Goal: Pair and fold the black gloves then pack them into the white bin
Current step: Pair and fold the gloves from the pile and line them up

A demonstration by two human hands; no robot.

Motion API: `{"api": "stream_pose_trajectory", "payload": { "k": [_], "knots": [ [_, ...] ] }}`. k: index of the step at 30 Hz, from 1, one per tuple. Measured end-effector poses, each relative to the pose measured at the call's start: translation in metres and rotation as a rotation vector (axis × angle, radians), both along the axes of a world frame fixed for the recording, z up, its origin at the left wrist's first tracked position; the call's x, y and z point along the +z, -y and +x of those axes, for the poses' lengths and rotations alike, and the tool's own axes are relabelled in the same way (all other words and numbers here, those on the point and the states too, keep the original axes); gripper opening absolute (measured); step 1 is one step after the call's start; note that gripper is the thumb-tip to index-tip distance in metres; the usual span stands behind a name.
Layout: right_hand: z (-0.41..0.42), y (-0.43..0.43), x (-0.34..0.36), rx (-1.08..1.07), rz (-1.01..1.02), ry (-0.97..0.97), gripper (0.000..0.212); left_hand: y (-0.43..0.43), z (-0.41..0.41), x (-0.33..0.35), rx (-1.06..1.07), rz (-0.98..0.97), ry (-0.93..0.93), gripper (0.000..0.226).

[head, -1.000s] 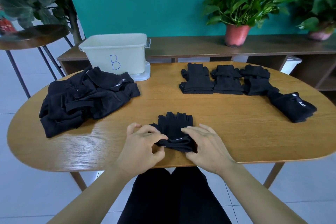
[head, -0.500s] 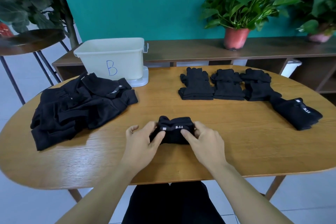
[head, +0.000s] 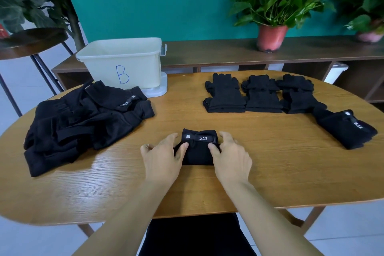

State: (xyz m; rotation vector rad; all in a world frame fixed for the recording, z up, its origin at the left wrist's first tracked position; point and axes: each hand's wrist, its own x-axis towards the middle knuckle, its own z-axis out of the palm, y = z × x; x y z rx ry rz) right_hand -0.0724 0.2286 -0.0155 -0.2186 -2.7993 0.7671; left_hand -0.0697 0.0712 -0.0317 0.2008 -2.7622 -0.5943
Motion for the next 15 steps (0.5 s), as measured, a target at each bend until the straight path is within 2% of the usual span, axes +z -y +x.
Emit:
{"api": "stream_pose_trajectory", "payload": {
  "k": [5, 8, 10, 13, 15],
  "knots": [
    [0.011, -0.004, -0.003, 0.001, 0.012, -0.093, 0.043, 0.007, 0.005, 0.001, -0.020, -0.014, -0.094, 0.051],
    [0.019, -0.009, -0.010, 0.068, 0.089, -0.350, 0.035, 0.005, 0.017, 0.003, -0.087, -0.083, -0.275, 0.043],
    [0.020, -0.012, -0.013, 0.165, 0.199, -0.481, 0.033, -0.002, 0.029, 0.005, -0.177, -0.126, -0.326, 0.042],
    [0.014, -0.014, -0.012, 0.353, 0.378, -0.491, 0.033, -0.015, 0.044, 0.001, -0.288, -0.230, -0.219, 0.048],
    [0.006, -0.015, -0.014, 0.463, 0.517, -0.356, 0.040, -0.022, 0.050, -0.006, -0.274, -0.291, -0.092, 0.052]
  ]
}}
